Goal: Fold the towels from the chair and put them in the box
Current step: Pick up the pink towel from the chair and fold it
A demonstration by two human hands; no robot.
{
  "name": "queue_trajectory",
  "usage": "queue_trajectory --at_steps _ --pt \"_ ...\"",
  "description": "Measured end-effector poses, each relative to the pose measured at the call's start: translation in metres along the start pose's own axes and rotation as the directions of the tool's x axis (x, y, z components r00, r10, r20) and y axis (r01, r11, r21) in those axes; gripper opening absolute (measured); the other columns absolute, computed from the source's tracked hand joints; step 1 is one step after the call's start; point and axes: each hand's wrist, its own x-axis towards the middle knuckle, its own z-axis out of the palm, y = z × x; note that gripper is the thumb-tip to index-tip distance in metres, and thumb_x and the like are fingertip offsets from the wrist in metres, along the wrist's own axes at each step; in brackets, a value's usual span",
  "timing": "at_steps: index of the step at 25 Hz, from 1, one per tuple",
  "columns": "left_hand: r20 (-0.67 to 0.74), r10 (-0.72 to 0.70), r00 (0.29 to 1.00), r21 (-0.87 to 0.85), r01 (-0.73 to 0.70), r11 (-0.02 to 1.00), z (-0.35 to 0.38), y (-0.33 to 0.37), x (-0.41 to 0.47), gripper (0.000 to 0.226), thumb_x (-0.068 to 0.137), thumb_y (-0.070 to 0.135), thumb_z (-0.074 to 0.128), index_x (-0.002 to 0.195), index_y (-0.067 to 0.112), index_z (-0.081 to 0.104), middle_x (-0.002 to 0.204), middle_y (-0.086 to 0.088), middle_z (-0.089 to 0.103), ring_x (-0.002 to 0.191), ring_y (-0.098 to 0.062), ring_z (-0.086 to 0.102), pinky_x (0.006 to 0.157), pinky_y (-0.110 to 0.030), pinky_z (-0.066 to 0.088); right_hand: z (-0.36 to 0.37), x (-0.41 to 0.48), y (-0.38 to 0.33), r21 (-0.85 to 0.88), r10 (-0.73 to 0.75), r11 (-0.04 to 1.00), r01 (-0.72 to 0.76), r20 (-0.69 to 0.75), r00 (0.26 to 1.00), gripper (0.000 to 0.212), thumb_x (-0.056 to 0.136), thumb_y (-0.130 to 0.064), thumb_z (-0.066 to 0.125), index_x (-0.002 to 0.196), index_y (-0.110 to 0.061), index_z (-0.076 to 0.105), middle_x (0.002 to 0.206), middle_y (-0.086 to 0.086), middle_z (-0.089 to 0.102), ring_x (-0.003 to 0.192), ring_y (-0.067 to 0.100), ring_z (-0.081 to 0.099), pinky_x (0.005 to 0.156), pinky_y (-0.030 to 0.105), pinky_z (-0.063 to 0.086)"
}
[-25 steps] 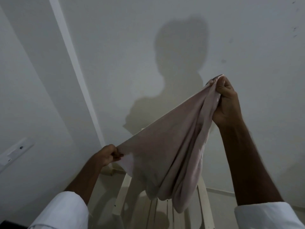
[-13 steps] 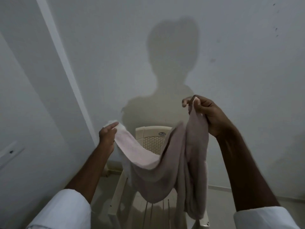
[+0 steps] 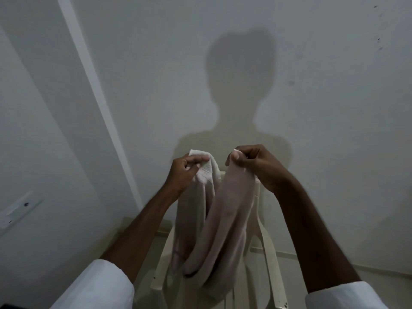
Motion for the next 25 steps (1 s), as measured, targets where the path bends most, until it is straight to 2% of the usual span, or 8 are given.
queue_trajectory --at_steps 4,7,10,13,17,20,22,25 --pt "0.099 0.046 0.994 -0.013 -0.045 0.999 0.003 0.005 -0.008 0.041 0.088 -0.01 0.057 0.121 0.01 0.069 0.131 0.003 0.063 0.124 -0.005 0.056 0.103 -0.017 0.043 0.015 0.009 0.013 0.028 -0.026 0.999 0.025 0.041 0.999 0.029 0.098 -0.022 0.063 0.095 0.005 0.074 0.085 0.016 0.067 0.081 0.02 0.06 0.07 0.029 0.046" --pt "0.186 0.061 0.981 -0.087 -0.045 0.995 0.001 0.006 -0.016 0.043 0.09 -0.007 0.06 0.125 0.016 0.066 0.138 0.004 0.058 0.13 -0.008 0.051 0.109 -0.025 0.041 0.026 0.015 0.022 0.052 -0.073 0.996 0.076 -0.051 0.996 0.036 0.094 -0.027 0.067 0.094 0.009 0.07 0.087 0.012 0.063 0.086 0.019 0.058 0.076 0.035 0.043" --pt "0.234 0.029 0.972 -0.162 0.009 0.987 0.002 0.01 -0.024 0.043 0.089 -0.006 0.062 0.125 0.017 0.063 0.136 0.007 0.058 0.128 -0.007 0.053 0.107 -0.028 0.043 0.034 0.022 0.029 -0.012 -0.138 0.99 0.139 -0.188 0.972 0.015 0.09 -0.021 0.068 0.088 -0.009 0.076 0.092 0.006 0.068 0.092 0.016 0.063 0.083 0.029 0.047" --pt "0.282 -0.024 0.959 -0.168 0.074 0.983 0.003 0.015 -0.031 0.046 0.091 -0.011 0.056 0.125 0.02 0.061 0.134 0.012 0.056 0.125 0.003 0.052 0.1 -0.02 0.044 0.04 0.028 0.034 -0.154 -0.178 0.978 0.14 -0.266 0.948 0.011 0.091 -0.021 0.07 0.088 -0.018 0.08 0.094 0.001 0.073 0.102 0.022 0.065 0.089 0.034 0.05" --pt "0.287 -0.058 0.956 -0.068 0.08 0.994 0.003 0.008 -0.035 0.043 0.092 -0.005 0.059 0.128 0.018 0.059 0.141 0.006 0.049 0.124 0.021 0.04 0.103 -0.013 0.04 0.049 0.026 0.038 0.025 -0.015 0.999 0.026 -0.355 0.935 0.014 0.095 -0.007 0.066 0.096 0.002 0.077 0.092 0.012 0.076 0.085 0.01 0.068 0.079 0.026 0.053" --pt "0.29 -0.047 0.956 -0.004 0.05 0.999 0.007 -0.006 -0.037 0.043 0.09 0.003 0.062 0.131 0.017 0.061 0.146 0.002 0.049 0.136 0.001 0.041 0.116 -0.034 0.035 0.051 0.023 0.049 0.078 0.082 0.995 -0.059 -0.34 0.937 0.017 0.096 -0.008 0.066 0.11 -0.006 0.073 0.087 0.011 0.069 0.077 0.011 0.061 0.071 0.021 0.05" --pt "0.271 -0.043 0.962 0.03 0.036 0.999 0.012 -0.015 -0.039 0.043 0.088 0.008 0.061 0.13 0.015 0.062 0.147 0.001 0.049 0.139 -0.008 0.042 0.117 -0.042 0.034 0.051 0.024 0.057 0.065 0.177 0.984 -0.164 -0.354 0.918 0.023 0.096 -0.015 0.068 0.119 -0.011 0.071 0.094 0.012 0.071 0.082 0.012 0.064 0.076 0.026 0.053" --pt "0.235 -0.02 0.972 0.069 0.003 0.998 0.019 -0.019 -0.04 0.04 0.089 0.002 0.059 0.128 0.011 0.064 0.143 0.002 0.052 0.136 -0.01 0.046 0.115 -0.04 0.036 0.045 0.025 0.067 -0.028 0.258 0.959 -0.284 -0.339 0.905 0.027 0.096 -0.026 0.069 0.094 0.0 0.076 0.086 0.015 0.073 0.079 0.017 0.063 0.074 0.035 0.05"
